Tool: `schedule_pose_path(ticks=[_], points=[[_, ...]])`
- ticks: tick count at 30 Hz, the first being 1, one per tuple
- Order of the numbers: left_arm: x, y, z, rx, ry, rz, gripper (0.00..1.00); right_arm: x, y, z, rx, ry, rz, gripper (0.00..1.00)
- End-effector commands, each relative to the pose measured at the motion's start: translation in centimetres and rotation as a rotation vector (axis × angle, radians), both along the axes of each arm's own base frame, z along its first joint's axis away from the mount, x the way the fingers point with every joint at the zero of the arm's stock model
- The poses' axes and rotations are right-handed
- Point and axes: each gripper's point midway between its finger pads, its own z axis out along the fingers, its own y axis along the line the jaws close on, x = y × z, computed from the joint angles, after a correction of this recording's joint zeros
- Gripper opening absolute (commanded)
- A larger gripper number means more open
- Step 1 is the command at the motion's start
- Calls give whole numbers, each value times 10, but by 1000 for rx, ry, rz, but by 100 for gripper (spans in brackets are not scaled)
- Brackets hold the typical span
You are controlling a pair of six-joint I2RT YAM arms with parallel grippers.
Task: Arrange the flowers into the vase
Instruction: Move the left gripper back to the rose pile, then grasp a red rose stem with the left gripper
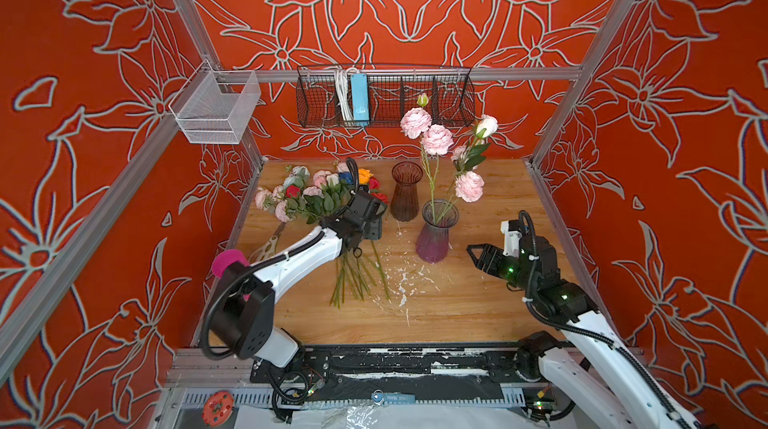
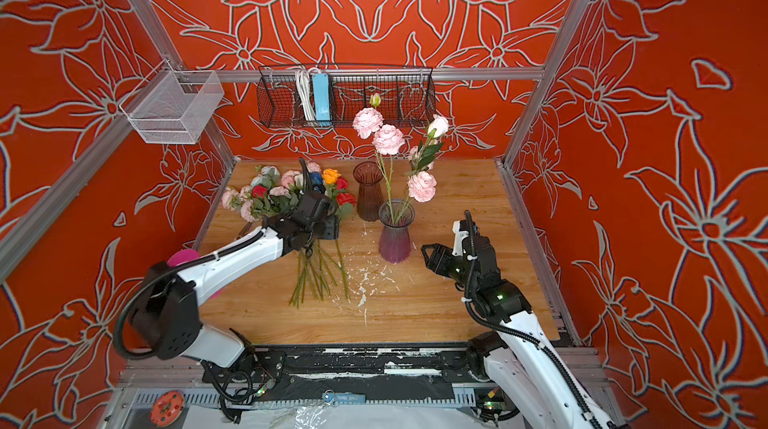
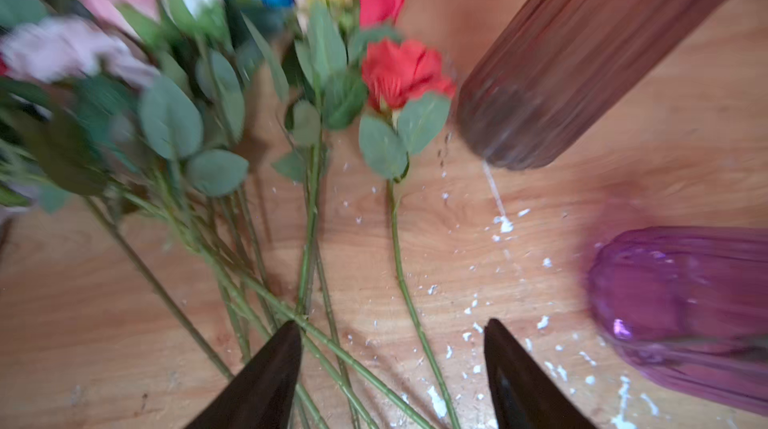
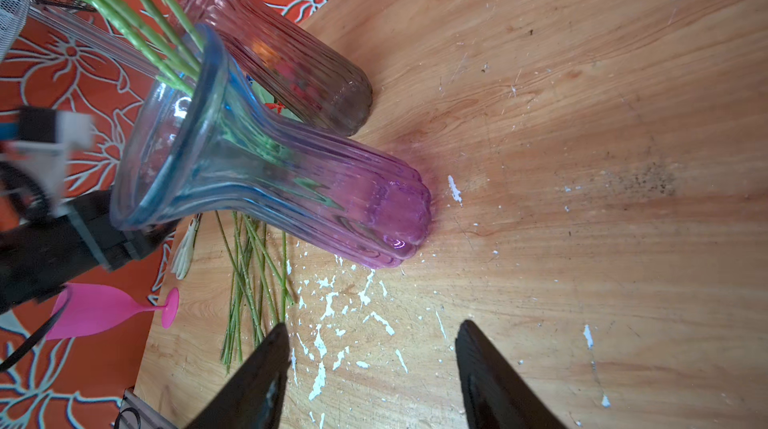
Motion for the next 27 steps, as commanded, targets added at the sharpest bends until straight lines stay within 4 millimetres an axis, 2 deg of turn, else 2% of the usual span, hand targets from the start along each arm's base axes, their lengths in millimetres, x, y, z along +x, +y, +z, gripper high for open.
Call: schedule_pose_path(ticks=[1, 4, 9, 18, 27], points=[[-1, -9, -26, 17, 166, -32, 66, 5, 1, 17, 10, -45, 4, 65], [8, -12, -52, 43, 254, -28, 59, 6, 2, 18, 11, -48, 7, 66], [24, -9, -76, 79, 294, -4, 56, 5, 4, 14, 3, -35, 25, 66], [42, -4, -103, 140, 321, -8, 47, 1, 1, 5, -10, -28, 21, 66], [33, 6, -112, 144, 369, 3, 25, 3, 0, 6, -16, -37, 17, 66]])
